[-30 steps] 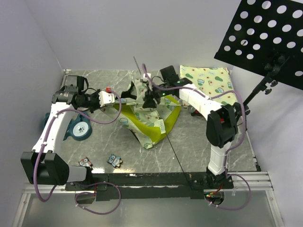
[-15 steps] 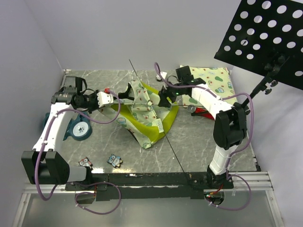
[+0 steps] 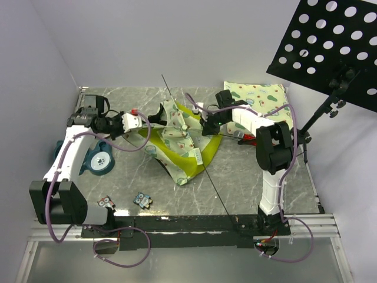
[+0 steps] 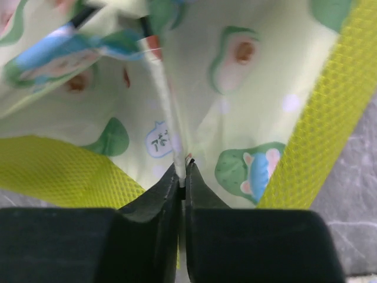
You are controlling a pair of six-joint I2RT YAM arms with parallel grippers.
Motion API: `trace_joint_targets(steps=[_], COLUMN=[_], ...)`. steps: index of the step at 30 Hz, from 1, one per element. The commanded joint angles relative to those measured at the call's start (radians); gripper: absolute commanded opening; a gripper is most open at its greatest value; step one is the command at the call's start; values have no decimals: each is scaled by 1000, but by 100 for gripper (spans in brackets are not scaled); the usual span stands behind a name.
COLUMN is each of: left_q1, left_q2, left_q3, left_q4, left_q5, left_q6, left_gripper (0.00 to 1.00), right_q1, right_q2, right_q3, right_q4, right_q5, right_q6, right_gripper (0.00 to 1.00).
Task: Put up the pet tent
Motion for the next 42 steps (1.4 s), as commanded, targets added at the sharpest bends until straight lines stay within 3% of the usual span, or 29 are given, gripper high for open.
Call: trace_joint_targets(steps=[1,3,6,13,17,21,33,39,42], left_q1=[7,7,7,-19,-53,-55,-151,-165,-165], left_q2=[33,45,55,96,117,186,377,421,423], left_q3=[0,6,12,101,121,199,319,330,317], left_q4=[64,69,84,90,101,47,7,21,35], left_q5=[-15,-24,-27,-5,-18,13,-73,-97,-128], left_q6=[-27,-41,-56,-80,-85,-40,56,76,77], left_gripper=[25,47,58,62,58,39,35,17,17], right_q1=[6,6,6,7,7,9,15,15,15], right_q2=[-1,-14,-24,-22,-21,-16,1,10,10], right_q3=[40,15,-8,6,15,37,75,93,92], right_q4=[5,28,36,8,-7,-26,-47,-56,-50], right_q5=[-17,-23,-28,-38,-46,-49,-51,-55,-55], right_q6=[-54,-71,-106,-132,-152,-157,-158,-157,-153], right_gripper=[0,0,0,0,0,0,0,0,0])
